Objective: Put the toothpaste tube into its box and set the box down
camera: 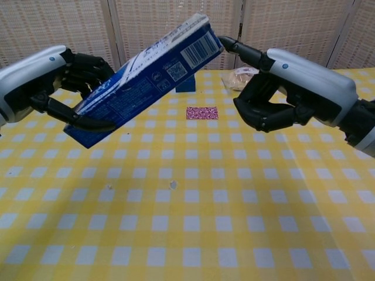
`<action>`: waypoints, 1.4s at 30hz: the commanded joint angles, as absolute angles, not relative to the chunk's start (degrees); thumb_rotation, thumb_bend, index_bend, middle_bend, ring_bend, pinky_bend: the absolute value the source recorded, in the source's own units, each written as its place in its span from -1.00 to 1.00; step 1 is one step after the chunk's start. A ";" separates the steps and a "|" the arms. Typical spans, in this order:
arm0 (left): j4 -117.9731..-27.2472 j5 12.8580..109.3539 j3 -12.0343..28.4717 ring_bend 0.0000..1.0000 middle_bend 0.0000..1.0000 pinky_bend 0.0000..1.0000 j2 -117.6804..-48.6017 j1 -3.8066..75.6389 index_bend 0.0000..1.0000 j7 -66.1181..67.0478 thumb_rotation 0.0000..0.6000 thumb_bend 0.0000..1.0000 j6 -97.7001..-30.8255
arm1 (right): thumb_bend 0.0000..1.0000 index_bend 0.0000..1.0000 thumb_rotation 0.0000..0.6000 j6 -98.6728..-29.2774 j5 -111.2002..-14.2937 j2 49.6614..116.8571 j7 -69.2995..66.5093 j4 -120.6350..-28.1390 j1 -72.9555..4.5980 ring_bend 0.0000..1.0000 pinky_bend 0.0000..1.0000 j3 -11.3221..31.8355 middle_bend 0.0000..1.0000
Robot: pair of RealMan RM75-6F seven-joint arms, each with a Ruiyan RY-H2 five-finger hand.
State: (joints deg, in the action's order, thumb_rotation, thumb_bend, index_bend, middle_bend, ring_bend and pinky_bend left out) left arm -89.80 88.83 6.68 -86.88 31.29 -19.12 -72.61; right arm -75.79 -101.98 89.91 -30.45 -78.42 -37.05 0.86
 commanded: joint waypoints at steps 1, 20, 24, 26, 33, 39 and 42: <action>-89.88 88.83 6.77 0.12 0.45 0.29 -86.90 31.32 0.33 -19.15 1.00 -0.65 -72.70 | 0.34 -1.00 1.00 -74.96 -101.97 90.46 -30.15 -78.29 -37.52 0.84 0.99 0.55 0.86; -88.19 88.56 5.80 0.12 0.45 0.29 -86.76 30.19 0.33 -17.90 1.00 -0.65 -73.59 | 0.34 -1.00 1.00 -85.87 -100.90 81.40 -29.42 -80.99 -31.03 0.55 0.80 0.53 0.42; -86.30 88.68 4.84 0.12 0.45 0.29 -87.43 29.83 0.33 -17.07 1.00 -0.65 -73.28 | 0.14 -1.00 1.00 -83.11 -99.24 75.75 -26.76 -83.82 -29.61 0.19 0.41 -1.36 0.06; -85.18 88.78 4.26 0.12 0.45 0.29 -87.91 29.63 0.33 -16.72 1.00 -0.65 -73.07 | -0.02 -1.00 1.00 -80.53 -97.72 71.94 -23.64 -86.43 -28.92 -0.14 0.02 -2.50 -0.26; -79.46 89.44 1.65 0.12 0.45 0.29 -90.72 29.02 0.33 -15.82 1.00 -0.65 -71.70 | -0.04 -1.00 1.00 -71.34 -84.95 59.79 -3.05 -98.54 -25.24 -1.00 -1.00 -5.09 -1.00; -73.05 89.85 -0.29 0.12 0.45 0.29 -94.14 28.80 0.33 -16.46 1.00 -0.65 -69.82 | -0.04 -1.00 1.00 -75.25 -80.94 60.12 4.69 -100.16 -20.42 -1.00 -1.00 -4.63 -1.00; -69.50 90.16 -1.37 0.11 0.45 0.28 -96.03 29.05 0.33 -16.26 1.00 -0.65 -68.15 | -0.04 -1.00 1.00 -75.40 -81.77 60.50 2.29 -98.98 -19.49 -1.00 -1.00 -4.48 -1.00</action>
